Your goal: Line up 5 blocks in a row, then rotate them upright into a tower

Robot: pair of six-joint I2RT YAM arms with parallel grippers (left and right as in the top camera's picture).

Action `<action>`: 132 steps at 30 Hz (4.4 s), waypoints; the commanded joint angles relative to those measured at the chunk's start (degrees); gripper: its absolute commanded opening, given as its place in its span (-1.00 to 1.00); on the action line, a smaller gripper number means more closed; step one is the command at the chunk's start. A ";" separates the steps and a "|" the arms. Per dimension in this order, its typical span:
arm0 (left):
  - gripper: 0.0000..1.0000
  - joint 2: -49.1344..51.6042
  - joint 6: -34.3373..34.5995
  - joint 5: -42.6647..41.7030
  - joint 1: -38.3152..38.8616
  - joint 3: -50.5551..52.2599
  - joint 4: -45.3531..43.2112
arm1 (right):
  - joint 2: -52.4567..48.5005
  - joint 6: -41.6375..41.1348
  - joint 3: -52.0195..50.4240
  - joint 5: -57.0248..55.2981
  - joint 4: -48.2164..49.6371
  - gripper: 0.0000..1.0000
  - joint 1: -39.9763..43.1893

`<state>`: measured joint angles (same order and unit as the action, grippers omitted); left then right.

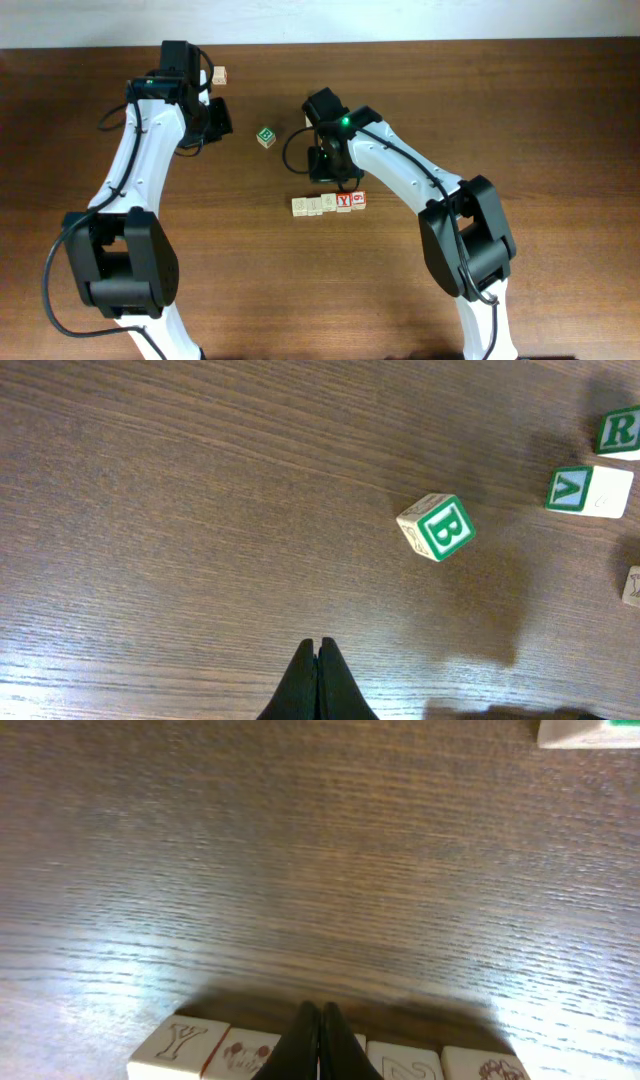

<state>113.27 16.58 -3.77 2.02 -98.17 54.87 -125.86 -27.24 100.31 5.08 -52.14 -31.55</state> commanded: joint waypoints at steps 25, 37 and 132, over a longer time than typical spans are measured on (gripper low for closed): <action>-1.00 0.31 0.76 0.59 0.07 -1.07 -2.54 | -1.27 -2.19 -2.93 -1.49 -0.15 -0.91 -2.19; -1.00 0.31 0.76 0.61 0.07 -1.07 -2.58 | -1.27 -3.28 -2.93 -1.46 -1.14 -0.91 -2.19; -1.00 0.31 0.50 1.90 1.97 -1.07 2.45 | -0.83 10.29 4.24 8.70 -22.01 -0.91 13.68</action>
<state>113.27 16.78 -2.50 4.16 -98.17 57.21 -127.02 -15.44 109.27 11.60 -76.27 -17.12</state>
